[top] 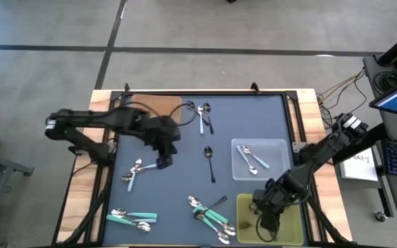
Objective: Sort silverware by color (type)
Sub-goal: Put the white spoon into the transparent bin
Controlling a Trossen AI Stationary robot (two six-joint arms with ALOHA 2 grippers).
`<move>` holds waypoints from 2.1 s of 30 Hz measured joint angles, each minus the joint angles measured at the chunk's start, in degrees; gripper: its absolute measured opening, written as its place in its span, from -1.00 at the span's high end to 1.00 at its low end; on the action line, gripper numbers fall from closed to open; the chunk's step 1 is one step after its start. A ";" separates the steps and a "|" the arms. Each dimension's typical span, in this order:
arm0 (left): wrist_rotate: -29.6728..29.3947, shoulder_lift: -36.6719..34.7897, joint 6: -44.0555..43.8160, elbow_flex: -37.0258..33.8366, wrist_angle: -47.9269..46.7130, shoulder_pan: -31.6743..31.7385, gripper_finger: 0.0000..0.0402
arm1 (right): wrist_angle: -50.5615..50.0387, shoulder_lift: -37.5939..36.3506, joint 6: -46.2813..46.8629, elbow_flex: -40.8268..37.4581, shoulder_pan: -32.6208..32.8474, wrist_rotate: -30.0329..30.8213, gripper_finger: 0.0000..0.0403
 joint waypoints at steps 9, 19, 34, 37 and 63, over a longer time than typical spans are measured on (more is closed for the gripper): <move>-11.62 -9.05 -15.19 -2.56 -8.87 -12.23 0.99 | -0.05 0.06 7.15 0.00 -0.44 5.81 0.35; -12.90 -14.87 -31.85 -23.04 -0.62 -20.82 0.69 | -0.03 -0.01 10.66 0.00 -3.14 12.02 0.25; -10.82 -17.51 -51.54 -44.32 4.06 -22.95 0.35 | 0.05 -0.01 3.31 0.00 -15.61 12.17 0.25; -9.56 -17.51 -57.52 -47.46 4.14 -24.31 0.35 | 0.38 -0.01 1.53 0.00 -17.65 12.17 0.25; -9.64 -15.22 -72.89 -57.96 13.16 -27.31 0.36 | 0.37 -0.08 -11.22 -0.02 -25.81 11.52 0.25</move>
